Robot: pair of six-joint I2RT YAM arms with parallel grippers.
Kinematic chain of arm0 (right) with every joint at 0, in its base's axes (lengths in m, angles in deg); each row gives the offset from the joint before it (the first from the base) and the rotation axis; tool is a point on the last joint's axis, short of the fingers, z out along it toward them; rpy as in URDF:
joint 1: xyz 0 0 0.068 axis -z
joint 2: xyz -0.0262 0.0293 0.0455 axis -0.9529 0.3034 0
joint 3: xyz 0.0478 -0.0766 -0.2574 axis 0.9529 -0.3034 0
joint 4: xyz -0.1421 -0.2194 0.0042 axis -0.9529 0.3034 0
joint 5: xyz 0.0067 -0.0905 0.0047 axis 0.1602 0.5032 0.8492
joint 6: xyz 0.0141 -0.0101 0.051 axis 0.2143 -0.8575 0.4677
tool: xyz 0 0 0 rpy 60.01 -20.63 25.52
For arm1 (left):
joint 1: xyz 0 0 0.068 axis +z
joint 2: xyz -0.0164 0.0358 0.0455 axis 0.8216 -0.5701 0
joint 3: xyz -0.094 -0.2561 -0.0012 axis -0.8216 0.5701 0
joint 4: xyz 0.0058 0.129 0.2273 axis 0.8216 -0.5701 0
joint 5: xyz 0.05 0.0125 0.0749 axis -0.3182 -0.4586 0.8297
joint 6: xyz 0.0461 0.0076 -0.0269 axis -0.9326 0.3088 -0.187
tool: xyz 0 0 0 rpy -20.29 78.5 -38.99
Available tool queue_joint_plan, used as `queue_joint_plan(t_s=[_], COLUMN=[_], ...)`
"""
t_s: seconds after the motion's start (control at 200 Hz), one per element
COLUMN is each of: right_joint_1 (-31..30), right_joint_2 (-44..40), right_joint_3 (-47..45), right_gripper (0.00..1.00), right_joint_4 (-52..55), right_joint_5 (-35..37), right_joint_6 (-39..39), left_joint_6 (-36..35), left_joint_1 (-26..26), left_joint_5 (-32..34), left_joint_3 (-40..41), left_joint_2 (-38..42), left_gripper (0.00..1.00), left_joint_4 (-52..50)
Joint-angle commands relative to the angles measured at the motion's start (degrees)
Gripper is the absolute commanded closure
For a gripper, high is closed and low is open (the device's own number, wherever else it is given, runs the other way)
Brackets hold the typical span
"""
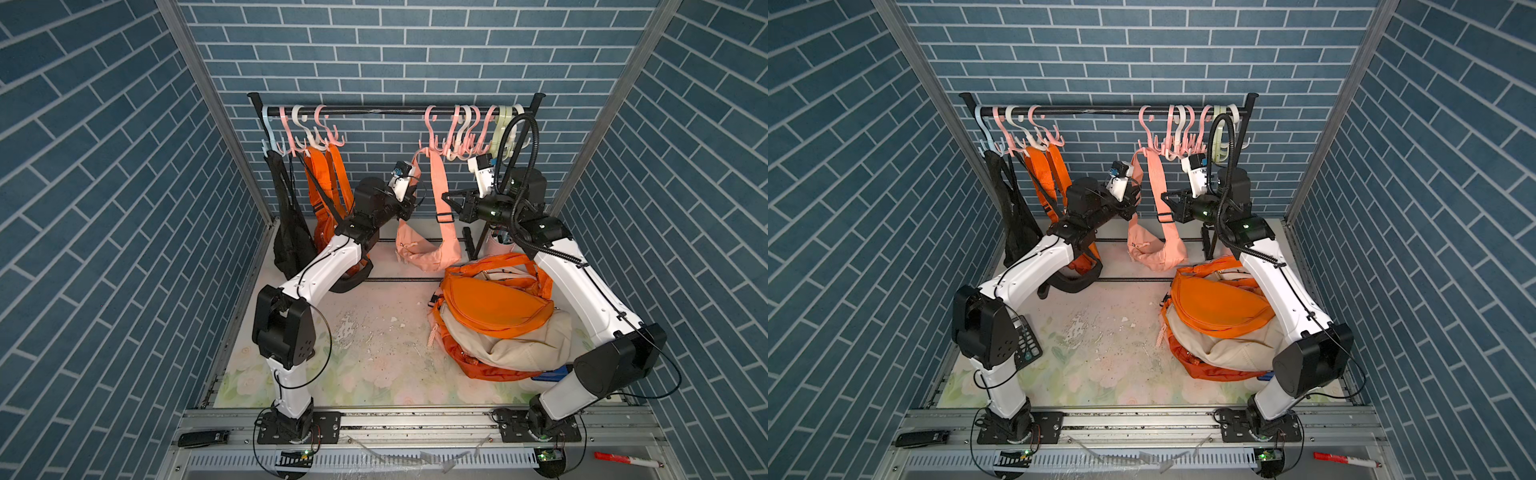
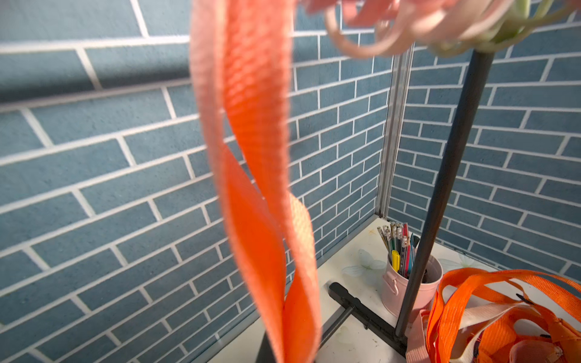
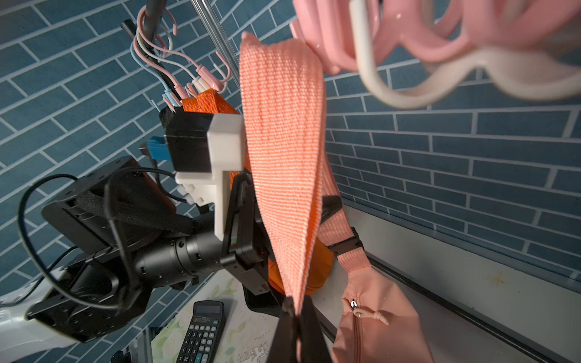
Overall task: Take the bag off the hook
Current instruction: Pick up the bag from the hook.
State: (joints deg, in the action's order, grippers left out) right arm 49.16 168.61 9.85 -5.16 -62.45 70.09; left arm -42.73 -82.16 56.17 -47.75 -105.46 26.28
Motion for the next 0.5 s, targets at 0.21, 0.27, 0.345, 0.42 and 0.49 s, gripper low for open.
queue_joint_plan(t_s=[0.21,0.27,0.345,0.42,0.49], right_joint_1=[0.24,0.24,0.23,0.26,0.15], right_joint_2=[2.03,2.30,2.28,2.15,2.00], right_joint_3=[5.80,6.67,7.31,7.60,7.60], right_gripper=[1.00,1.00,1.00,1.00,1.00], right_joint_4=[0.18,0.29,0.29,0.37,0.66], right_joint_5=[-0.74,-0.96,-1.27,-1.68,-2.03], right_joint_6=[2.09,2.33,2.79,3.07,3.08], left_joint_6=[-1.23,-1.54,-2.00,-2.28,-2.72], left_joint_1=[0.88,1.03,1.21,1.37,1.43], left_joint_5=[0.29,0.57,0.72,0.73,0.80], left_joint_3=[-1.87,-1.93,-1.83,-1.48,-1.01], left_joint_2=[6.35,7.17,8.34,9.72,11.01], left_gripper=[1.00,1.00,1.00,1.00,1.00], left_joint_4=[-3.39,-4.05,-4.77,-5.16,-5.72])
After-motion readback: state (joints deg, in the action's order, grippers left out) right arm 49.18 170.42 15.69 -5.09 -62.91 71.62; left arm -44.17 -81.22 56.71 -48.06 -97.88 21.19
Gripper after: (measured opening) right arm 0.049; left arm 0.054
